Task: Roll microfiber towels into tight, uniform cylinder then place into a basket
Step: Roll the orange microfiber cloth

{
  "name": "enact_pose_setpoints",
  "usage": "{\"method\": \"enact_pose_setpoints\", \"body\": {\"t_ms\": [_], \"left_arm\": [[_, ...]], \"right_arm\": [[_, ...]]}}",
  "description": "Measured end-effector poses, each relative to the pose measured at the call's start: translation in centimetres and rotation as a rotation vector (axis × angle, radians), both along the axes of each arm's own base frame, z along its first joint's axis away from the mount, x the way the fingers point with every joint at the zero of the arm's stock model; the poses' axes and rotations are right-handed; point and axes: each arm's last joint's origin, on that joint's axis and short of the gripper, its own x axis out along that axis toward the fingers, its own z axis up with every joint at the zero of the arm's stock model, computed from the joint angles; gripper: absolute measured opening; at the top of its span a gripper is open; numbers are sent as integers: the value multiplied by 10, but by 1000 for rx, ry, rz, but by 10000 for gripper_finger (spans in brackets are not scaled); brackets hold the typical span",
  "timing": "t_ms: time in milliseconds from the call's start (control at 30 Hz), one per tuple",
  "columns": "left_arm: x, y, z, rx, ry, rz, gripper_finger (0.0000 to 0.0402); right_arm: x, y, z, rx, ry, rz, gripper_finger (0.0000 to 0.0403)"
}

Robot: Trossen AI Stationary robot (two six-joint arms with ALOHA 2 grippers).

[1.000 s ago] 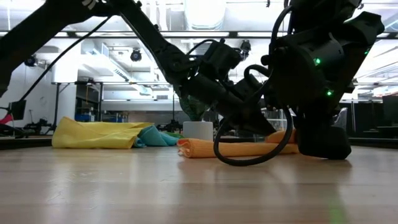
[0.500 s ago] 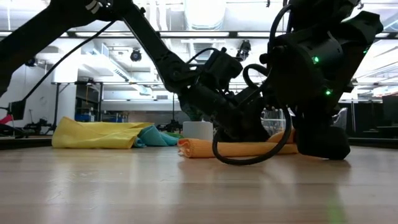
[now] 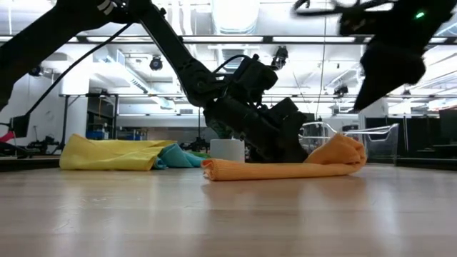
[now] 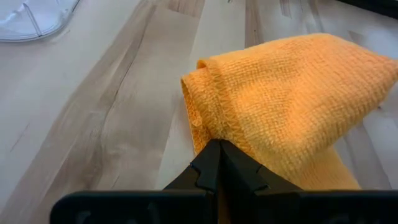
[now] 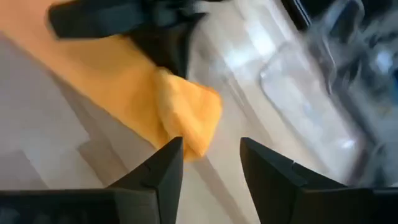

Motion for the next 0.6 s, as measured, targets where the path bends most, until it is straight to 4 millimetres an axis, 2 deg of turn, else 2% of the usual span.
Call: {"method": "enact_pose_setpoints", "body": {"t_ms": [133, 267, 333, 467, 600], "left_arm": [[0, 0, 0, 1, -8, 0, 0], [1, 1, 1, 4, -19, -1, 0], [1, 1, 1, 8, -20, -5, 0], [1, 1, 1, 8, -20, -6, 0], [1, 1, 1, 8, -20, -6, 0]], "right_arm": [[-37, -8, -2, 153, -278, -117, 156], [-58, -21, -19, 320, -531, -173, 157], [-64, -28, -27, 331, -639, -178, 157], [-69, -44, -40, 309, -726, -190, 148], [-62, -51, -54, 299, -789, -148, 96]]}}
